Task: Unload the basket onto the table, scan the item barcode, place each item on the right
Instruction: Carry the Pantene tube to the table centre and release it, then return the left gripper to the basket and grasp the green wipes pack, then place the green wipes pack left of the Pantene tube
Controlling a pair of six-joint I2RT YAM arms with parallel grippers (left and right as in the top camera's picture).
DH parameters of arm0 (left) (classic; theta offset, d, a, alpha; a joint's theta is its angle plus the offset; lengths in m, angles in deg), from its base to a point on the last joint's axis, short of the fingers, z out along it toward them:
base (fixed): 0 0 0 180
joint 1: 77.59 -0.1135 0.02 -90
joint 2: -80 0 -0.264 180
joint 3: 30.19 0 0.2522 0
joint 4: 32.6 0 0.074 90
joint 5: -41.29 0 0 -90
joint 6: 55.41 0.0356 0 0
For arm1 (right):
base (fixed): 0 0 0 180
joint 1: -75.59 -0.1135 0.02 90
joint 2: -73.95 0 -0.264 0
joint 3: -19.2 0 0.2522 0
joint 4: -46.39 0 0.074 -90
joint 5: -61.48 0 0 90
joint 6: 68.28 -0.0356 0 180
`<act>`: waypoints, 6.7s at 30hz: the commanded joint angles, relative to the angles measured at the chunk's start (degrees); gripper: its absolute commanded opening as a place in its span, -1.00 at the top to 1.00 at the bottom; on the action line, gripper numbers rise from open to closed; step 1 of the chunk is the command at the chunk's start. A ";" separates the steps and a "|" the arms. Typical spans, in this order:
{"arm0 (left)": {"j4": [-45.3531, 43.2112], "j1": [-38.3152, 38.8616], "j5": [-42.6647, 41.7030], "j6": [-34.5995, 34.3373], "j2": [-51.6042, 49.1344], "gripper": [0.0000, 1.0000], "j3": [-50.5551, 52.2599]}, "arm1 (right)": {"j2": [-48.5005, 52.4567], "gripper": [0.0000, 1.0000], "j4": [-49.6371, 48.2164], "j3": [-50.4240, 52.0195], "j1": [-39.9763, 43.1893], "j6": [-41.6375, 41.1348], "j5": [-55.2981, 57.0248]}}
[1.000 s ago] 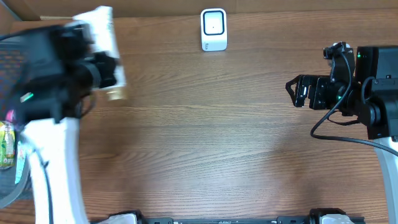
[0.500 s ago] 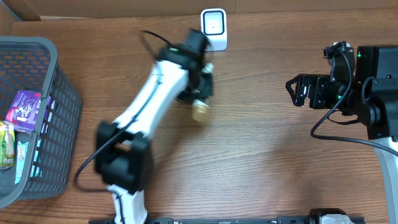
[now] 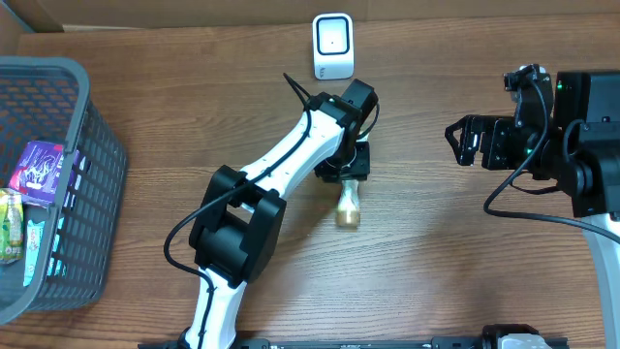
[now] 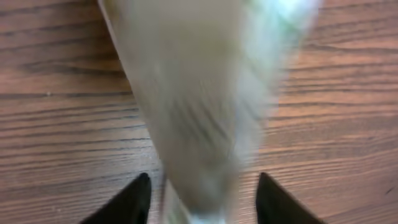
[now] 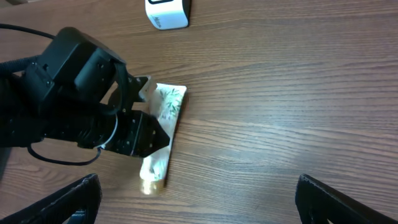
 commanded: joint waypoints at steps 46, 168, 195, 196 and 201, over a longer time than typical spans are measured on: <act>12.81 -79.91 11.32 5.92 23.65 -0.99 -7.61 | 2.12 -1.00 0.55 -1.62 0.24 0.07 -0.26; 18.10 -66.10 -8.92 34.69 16.46 0.91 -39.93 | 3.93 -1.00 1.31 -1.60 0.24 0.02 -0.26; -10.62 -11.69 3.23 -2.36 16.39 0.92 16.00 | 3.93 -1.00 1.60 -1.60 0.24 0.02 -0.26; -12.07 -10.99 3.23 -4.04 16.39 0.92 17.27 | 3.93 -1.00 1.60 -1.60 0.24 0.02 -0.26; -17.44 -8.33 3.19 -7.87 16.39 0.91 20.96 | 3.93 -1.00 1.60 -1.60 0.24 0.02 -0.26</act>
